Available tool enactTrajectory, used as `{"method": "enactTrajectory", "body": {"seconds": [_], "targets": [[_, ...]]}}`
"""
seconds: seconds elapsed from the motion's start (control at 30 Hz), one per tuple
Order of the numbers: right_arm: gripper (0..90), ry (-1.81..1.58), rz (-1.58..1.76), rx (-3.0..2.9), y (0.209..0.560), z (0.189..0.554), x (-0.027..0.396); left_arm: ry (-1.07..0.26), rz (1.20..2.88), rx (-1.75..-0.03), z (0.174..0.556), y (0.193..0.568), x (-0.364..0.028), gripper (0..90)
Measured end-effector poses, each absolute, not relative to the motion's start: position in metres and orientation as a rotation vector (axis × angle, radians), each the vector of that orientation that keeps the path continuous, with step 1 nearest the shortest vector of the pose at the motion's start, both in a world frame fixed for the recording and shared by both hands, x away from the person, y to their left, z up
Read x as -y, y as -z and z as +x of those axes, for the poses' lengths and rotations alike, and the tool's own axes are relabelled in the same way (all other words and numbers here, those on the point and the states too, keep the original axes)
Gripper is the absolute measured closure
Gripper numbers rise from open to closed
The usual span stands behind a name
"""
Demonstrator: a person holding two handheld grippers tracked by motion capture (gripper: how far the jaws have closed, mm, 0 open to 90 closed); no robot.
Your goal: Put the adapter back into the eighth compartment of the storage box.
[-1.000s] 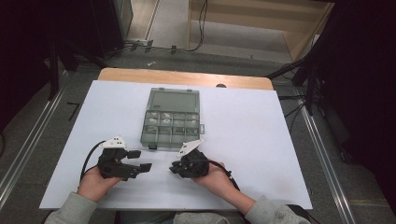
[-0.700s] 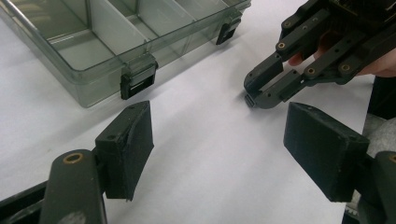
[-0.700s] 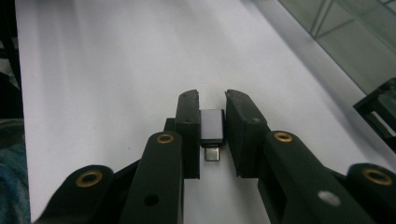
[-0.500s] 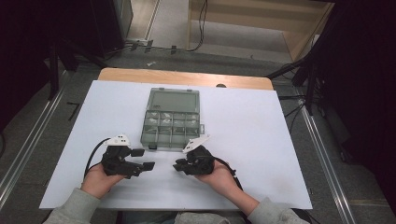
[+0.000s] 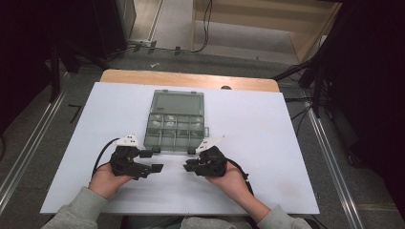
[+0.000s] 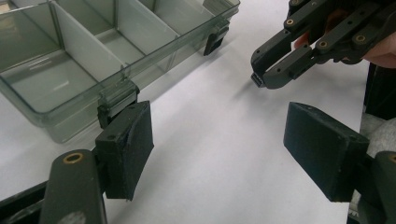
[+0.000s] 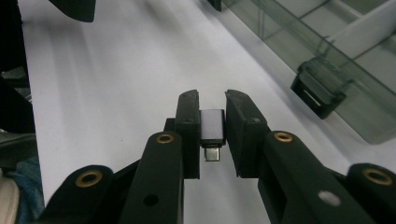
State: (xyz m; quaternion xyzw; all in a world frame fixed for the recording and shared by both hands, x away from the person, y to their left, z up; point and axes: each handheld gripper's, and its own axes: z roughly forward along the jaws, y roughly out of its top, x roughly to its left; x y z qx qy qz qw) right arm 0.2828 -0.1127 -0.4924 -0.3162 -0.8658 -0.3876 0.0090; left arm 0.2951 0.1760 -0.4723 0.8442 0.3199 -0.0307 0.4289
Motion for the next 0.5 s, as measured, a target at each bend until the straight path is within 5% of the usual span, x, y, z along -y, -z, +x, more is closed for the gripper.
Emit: {"method": "enactTrajectory", "body": {"seconds": [0.5], "targets": [[73.4, 1.269, -1.074, 2.675, 0.484, 0.284, 0.132, 0.086, 2.121, -0.780, 0.300, 0.473, -0.168, 24.2]]}}
